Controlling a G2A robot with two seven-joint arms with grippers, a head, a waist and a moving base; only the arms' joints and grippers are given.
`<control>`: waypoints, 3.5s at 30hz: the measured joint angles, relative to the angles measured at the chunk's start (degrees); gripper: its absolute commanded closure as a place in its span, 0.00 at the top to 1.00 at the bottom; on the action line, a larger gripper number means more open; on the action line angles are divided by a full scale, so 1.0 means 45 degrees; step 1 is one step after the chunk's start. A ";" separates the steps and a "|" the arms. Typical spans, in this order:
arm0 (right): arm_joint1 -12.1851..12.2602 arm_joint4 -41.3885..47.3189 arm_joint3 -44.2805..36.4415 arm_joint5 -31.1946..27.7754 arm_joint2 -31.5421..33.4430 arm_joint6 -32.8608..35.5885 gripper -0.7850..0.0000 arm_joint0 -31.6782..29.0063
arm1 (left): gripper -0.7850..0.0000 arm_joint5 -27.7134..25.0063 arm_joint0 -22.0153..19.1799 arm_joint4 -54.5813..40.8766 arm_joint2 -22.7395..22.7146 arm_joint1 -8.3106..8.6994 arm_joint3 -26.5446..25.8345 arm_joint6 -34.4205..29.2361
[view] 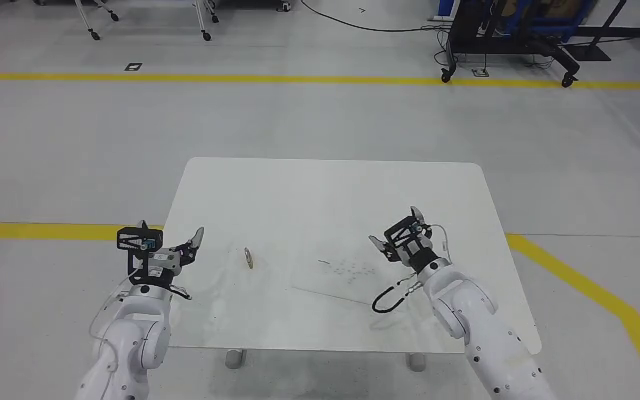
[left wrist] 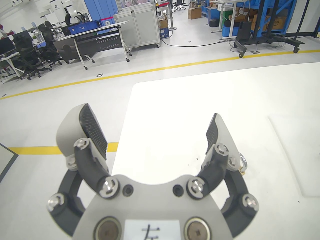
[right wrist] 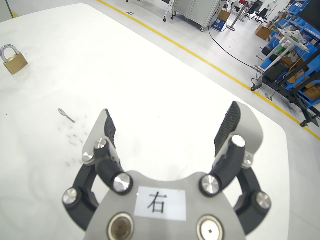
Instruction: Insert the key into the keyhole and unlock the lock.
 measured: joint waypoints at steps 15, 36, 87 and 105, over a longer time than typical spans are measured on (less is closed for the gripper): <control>-0.0259 0.1874 0.3809 -0.5726 -0.1787 -0.0213 1.00 0.3352 | 1.00 0.0000 0.0000 0.0000 0.0000 0.0000 0.0000 0.0000; -0.1511 0.1469 0.8842 -0.8008 -0.5913 -0.0504 0.22 0.7253 | 1.00 0.0000 0.0000 0.0000 0.0000 0.0000 0.0000 0.0000; -0.1366 0.0908 0.8409 -0.5600 -0.5262 -0.3030 0.00 0.6505 | 1.00 -0.2388 -0.0533 0.1336 0.2847 -0.0143 -0.1325 -0.1496; -0.1336 0.0721 0.8414 -0.5734 -0.5143 -0.3258 0.00 0.6423 | 1.00 -0.1939 -0.4776 0.3216 0.6448 -0.0813 0.1630 -0.5558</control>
